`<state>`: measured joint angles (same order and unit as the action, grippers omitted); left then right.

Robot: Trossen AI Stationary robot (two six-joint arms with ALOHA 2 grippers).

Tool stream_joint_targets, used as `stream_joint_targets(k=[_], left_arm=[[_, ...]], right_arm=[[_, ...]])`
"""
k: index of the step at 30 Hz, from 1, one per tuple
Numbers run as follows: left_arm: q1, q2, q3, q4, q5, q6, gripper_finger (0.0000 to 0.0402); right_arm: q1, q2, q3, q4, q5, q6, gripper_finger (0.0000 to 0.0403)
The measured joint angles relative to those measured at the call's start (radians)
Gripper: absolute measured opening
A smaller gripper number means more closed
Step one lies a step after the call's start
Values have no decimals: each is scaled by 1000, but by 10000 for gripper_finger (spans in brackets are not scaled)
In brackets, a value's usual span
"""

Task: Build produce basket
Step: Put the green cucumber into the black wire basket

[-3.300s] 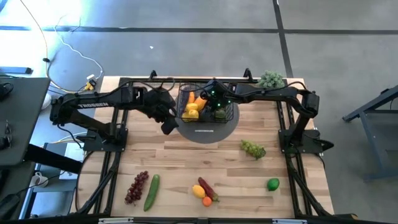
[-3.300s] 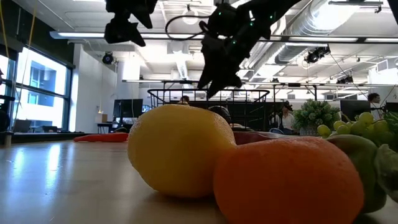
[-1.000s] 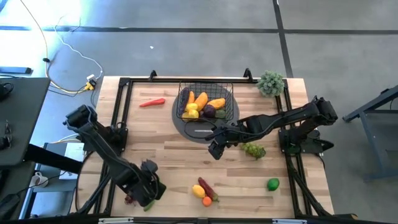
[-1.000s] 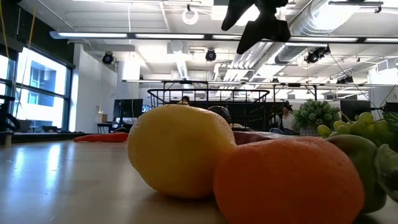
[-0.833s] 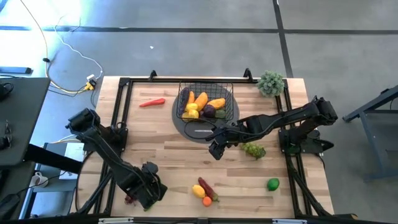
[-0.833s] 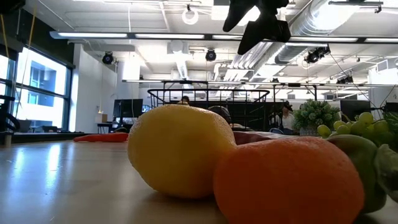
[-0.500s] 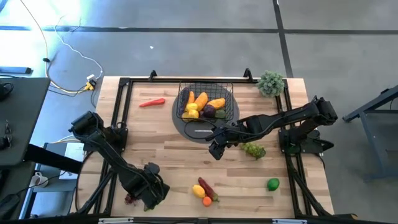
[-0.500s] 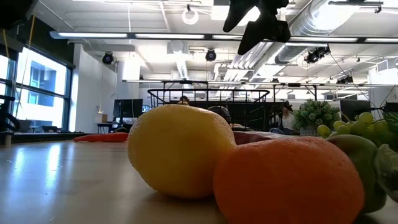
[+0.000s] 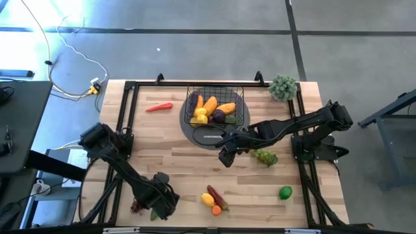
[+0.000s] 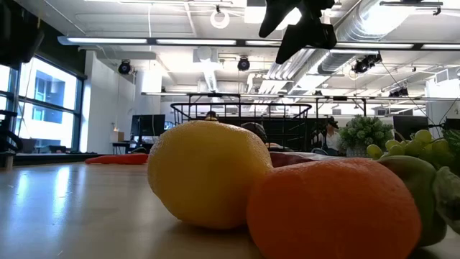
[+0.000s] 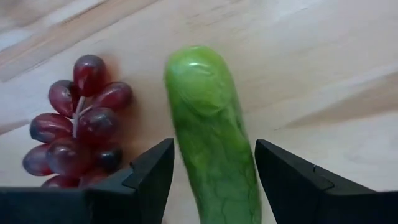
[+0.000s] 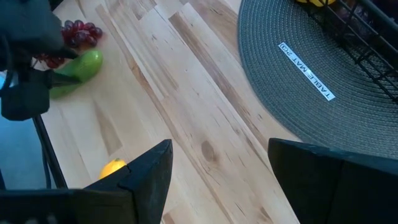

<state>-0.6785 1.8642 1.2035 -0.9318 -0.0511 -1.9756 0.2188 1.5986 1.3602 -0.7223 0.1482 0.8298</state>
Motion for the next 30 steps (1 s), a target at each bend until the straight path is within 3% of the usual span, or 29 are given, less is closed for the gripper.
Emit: stream_joint_targets(k=[8,18,30], left_arm=[[0,24,0,52,17,14,204],[1,17,0,65,0,79,109],[90,-139,0,65,-100,337,115]], right_arm=[[0,0,0,0,0,-1,246],[0,0,0,0,-2,-1,246],[0,0,0,1,-7,29,246]])
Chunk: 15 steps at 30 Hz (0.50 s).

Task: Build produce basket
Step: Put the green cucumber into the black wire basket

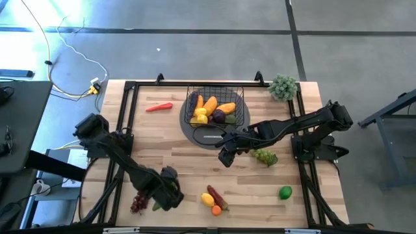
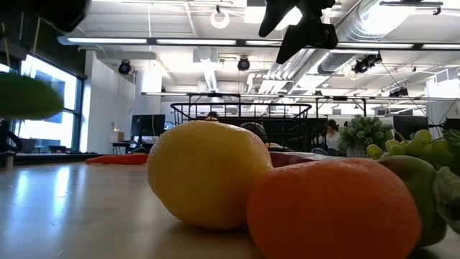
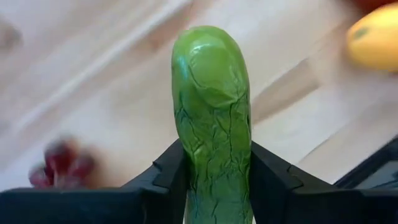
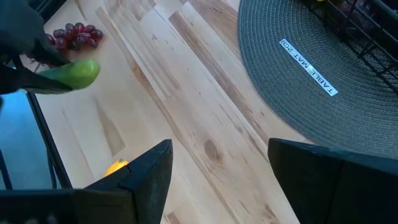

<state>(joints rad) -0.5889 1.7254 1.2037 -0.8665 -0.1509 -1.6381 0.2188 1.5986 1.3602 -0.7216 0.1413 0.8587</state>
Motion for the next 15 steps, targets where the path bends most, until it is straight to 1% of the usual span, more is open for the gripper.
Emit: stream_joint_targets(k=[9,15], left_arm=[[155,-144,0,-2,-43,350,114],[278,-222,0,-5,-44,591,114]], right_arm=[[0,0,0,0,3,15,246],[0,0,0,-21,57,39,246]])
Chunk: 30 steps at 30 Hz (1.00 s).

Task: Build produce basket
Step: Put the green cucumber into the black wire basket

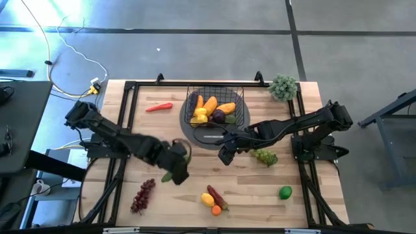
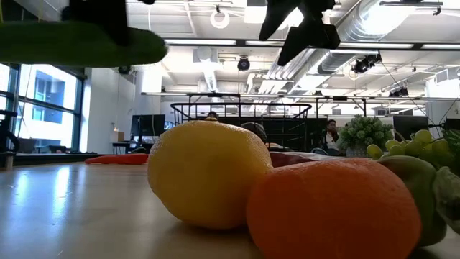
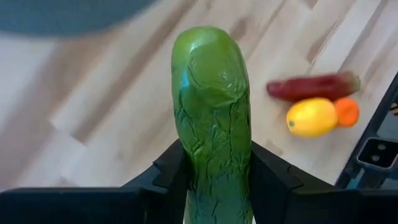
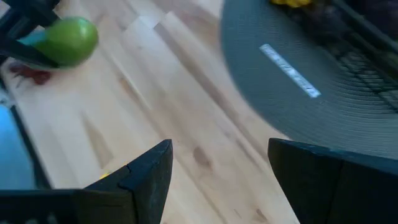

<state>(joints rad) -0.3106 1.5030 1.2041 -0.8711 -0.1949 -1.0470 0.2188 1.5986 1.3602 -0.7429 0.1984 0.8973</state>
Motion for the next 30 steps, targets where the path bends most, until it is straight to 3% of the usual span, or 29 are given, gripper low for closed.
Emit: stream_joint_targets(k=[7,16,30], left_arm=[[154,-75,0,7,6,217,114],[362,-98,0,26,8,380,114],[687,-98,0,311,143,509,115]], right_arm=[[-1,0,0,-133,78,75,246],[-18,0,0,-214,173,118,246],[-226,0,0,-198,174,-26,246]])
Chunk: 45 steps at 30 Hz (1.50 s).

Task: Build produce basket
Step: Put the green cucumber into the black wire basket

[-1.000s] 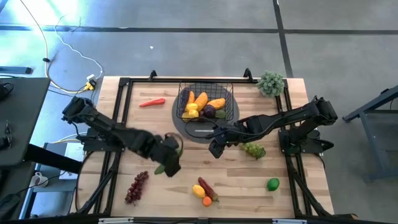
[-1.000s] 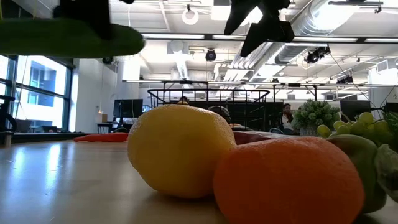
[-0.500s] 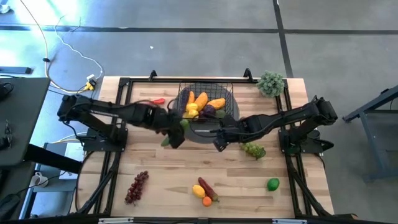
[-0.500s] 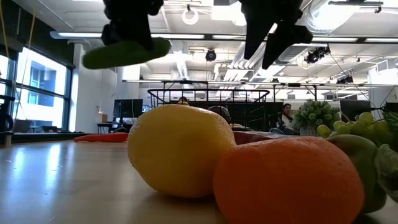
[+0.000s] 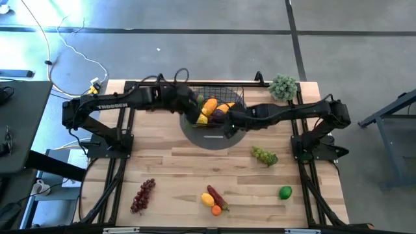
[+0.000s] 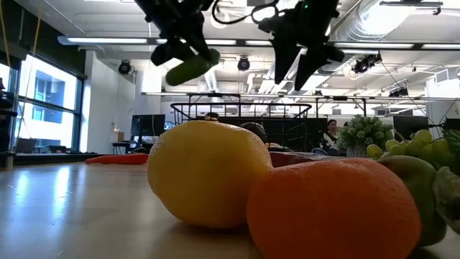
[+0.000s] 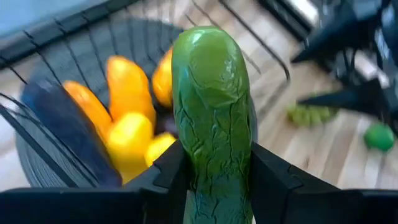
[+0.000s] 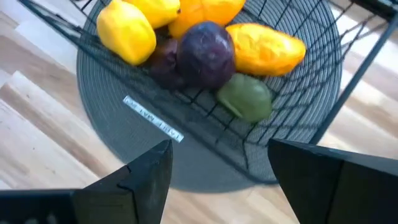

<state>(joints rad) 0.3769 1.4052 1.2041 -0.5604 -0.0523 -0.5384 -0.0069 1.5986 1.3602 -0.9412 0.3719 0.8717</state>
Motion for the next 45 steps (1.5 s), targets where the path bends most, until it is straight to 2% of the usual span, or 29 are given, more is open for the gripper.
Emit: stream_joint_targets(k=[6,12,24,33,45], left_arm=[[118,0,0,58,18,0,115],[180,18,0,65,11,-7,115],[186,151,0,72,-13,-35,115],[188,205,0,80,-25,-102,118],[198,206,0,77,1,-164,168]], right_arm=[[-70,0,0,66,-43,-132,246],[-127,0,0,100,-50,-230,246],[-244,0,0,100,-68,-384,246],[-282,0,0,100,-92,-458,246],[-282,0,0,100,-92,-492,246]])
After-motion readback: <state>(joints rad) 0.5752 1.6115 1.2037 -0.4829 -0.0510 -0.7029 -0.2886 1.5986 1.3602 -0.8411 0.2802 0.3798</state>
